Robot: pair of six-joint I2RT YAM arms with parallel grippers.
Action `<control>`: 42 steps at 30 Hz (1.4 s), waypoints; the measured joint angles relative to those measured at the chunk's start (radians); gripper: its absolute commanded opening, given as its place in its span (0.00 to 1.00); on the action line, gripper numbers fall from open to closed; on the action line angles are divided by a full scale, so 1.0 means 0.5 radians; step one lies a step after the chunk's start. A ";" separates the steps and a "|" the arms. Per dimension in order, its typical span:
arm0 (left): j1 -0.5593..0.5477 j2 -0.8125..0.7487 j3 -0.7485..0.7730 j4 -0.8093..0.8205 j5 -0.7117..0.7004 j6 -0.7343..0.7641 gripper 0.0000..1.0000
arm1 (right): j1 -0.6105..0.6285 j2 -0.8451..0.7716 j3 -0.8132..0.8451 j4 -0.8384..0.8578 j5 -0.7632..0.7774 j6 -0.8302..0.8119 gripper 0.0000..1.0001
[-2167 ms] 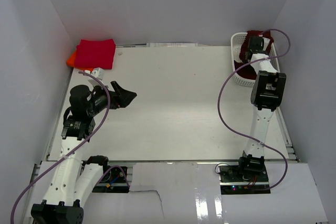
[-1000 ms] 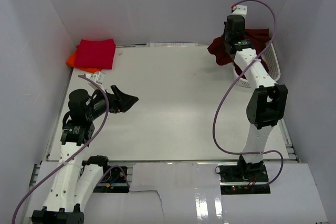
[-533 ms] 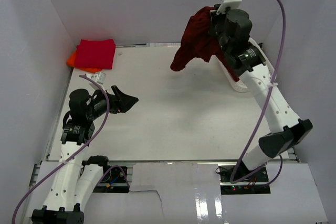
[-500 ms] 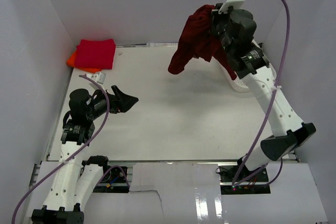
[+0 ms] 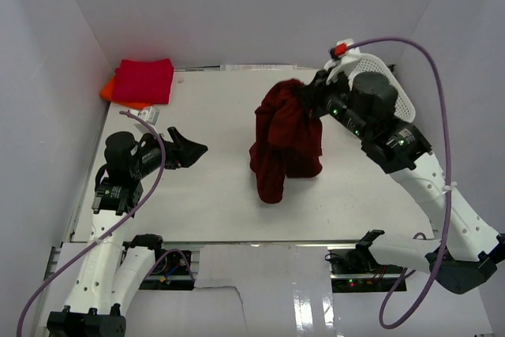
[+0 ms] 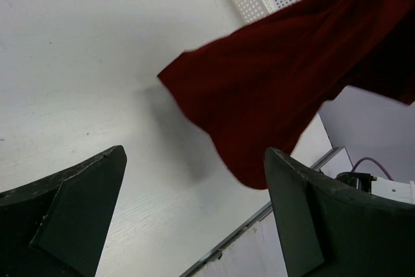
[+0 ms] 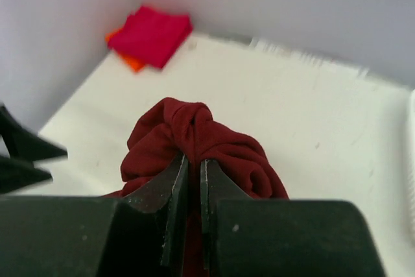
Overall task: Fold and stack the t-shirts
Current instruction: Move the tshirt to the center of the board
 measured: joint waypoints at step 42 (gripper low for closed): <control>0.000 0.158 0.093 -0.093 0.043 0.120 0.95 | 0.097 0.263 -0.853 -0.199 -0.291 0.289 0.97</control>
